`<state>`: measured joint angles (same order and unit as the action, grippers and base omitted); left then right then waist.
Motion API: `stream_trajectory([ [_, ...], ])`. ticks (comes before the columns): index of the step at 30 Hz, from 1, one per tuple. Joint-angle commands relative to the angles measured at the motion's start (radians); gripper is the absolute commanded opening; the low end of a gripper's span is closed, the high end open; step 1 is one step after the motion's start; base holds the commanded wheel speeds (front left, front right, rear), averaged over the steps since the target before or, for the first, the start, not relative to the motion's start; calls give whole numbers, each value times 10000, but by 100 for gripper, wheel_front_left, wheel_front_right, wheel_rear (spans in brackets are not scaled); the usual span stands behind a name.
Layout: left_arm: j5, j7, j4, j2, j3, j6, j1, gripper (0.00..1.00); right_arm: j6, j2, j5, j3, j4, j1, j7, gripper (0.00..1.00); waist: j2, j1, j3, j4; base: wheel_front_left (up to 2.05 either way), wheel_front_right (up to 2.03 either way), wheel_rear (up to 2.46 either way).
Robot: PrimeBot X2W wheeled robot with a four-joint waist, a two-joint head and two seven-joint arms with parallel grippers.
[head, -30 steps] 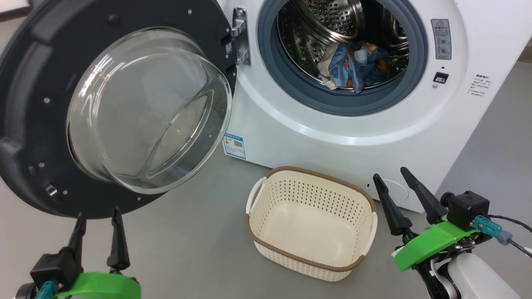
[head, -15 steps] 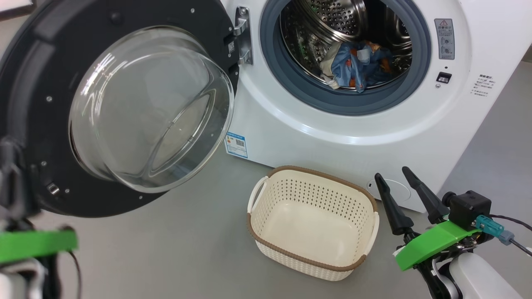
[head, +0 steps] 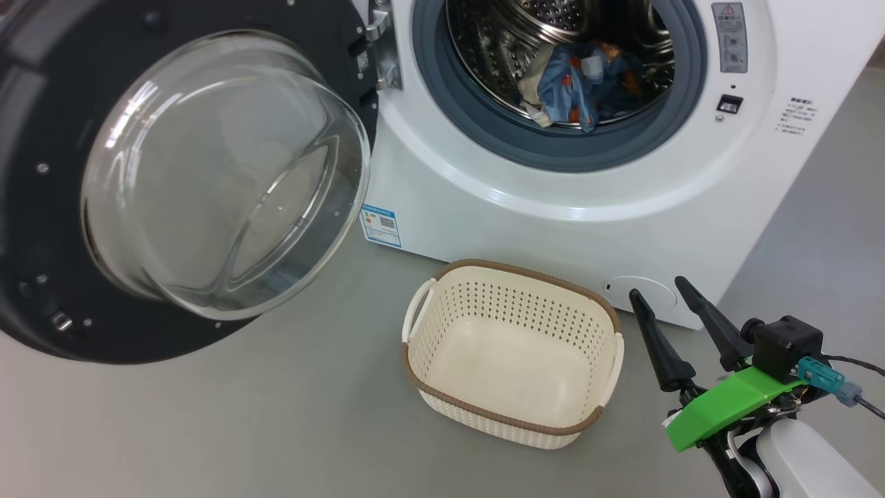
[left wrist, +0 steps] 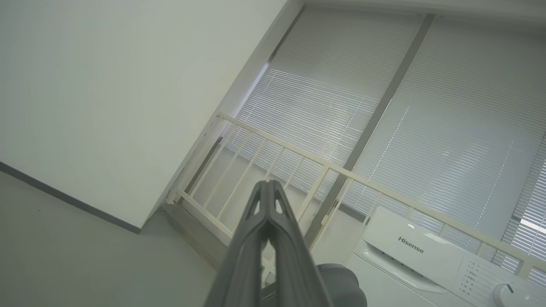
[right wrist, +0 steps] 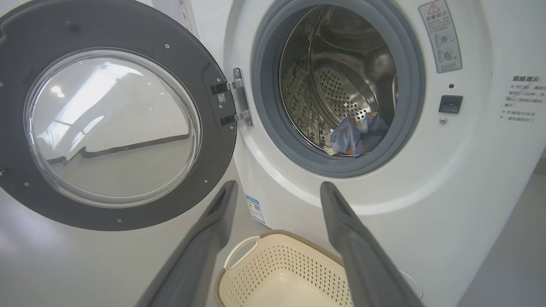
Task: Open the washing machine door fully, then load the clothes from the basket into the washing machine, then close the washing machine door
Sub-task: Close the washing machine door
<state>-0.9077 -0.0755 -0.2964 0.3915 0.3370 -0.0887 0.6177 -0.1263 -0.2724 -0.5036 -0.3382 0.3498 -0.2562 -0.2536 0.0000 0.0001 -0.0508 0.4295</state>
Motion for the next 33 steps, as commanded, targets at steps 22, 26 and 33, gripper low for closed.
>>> stream_trajectory([
  [22, -4372, 2954, -6609, 2038, 3459, 93, 1979, 0, -44, -998, -93, -503, -197, -610, -82, 100, 0, -1, -771, -1305, 0, 0, 0],
  [26, -4413, 3232, -7215, 2198, 3474, 32, 1837, 0, -44, -1029, -107, -516, -225, -603, -82, 100, 0, -1, -814, -1421, 0, 0, 0],
  [33, -4327, 3664, -7902, 2311, 3278, -94, 1763, 0, -44, -1101, -97, -471, -248, -633, -82, 100, 0, -1, -917, -1472, 0, 0, 0],
])
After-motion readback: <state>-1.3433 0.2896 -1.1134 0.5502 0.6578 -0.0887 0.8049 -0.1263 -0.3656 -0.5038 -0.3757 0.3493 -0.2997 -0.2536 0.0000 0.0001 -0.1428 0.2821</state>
